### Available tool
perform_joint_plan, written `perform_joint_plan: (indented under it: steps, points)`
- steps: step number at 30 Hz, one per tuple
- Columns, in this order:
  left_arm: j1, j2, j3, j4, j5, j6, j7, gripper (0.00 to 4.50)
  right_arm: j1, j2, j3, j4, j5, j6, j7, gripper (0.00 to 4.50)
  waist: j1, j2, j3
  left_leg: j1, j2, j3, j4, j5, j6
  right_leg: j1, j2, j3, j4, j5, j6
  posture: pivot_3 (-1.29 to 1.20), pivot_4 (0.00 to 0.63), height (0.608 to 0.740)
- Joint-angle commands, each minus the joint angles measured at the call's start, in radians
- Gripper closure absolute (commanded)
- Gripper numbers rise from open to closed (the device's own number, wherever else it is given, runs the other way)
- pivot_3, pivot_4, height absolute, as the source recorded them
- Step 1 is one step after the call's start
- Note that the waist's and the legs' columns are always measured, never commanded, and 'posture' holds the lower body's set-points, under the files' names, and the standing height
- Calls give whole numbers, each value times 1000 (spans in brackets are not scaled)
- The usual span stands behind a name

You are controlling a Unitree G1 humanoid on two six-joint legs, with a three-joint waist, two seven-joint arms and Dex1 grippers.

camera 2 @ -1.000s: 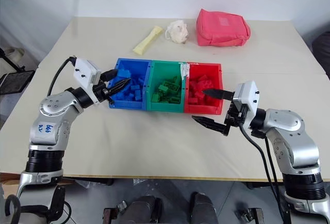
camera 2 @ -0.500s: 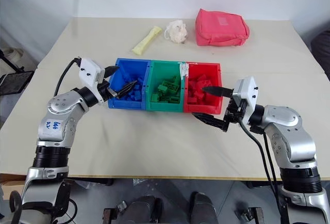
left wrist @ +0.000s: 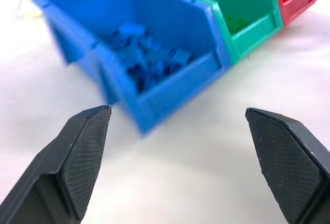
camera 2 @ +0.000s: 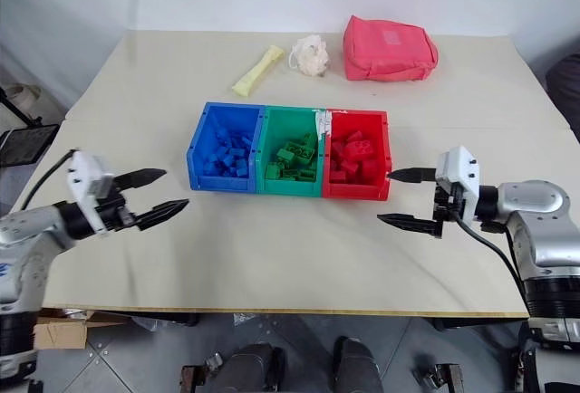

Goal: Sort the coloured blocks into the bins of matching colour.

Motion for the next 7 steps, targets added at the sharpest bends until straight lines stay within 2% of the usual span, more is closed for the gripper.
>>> perform_joint_plan:
  steps: [1, 7]
  points:
    - [72, 28, 73, -34, -38, -6, -35, 59, -18, -41, -48, 75, -3, -61, 54, 0, 0, 0, 0, 0, 0, 0, 0, 0, 0, 0, 0, 0, 0, 0, 0, 0, 150, 740]
    - [136, 22, 148, -64, -79, 2, -24, 59, -56, -33, -48, 151, -25, -81, 43, 0, -1, 0, 0, 0, 1, 0, 0, 0, -1, 0, -2, 0, 0, 0, 0, 0, 150, 740]
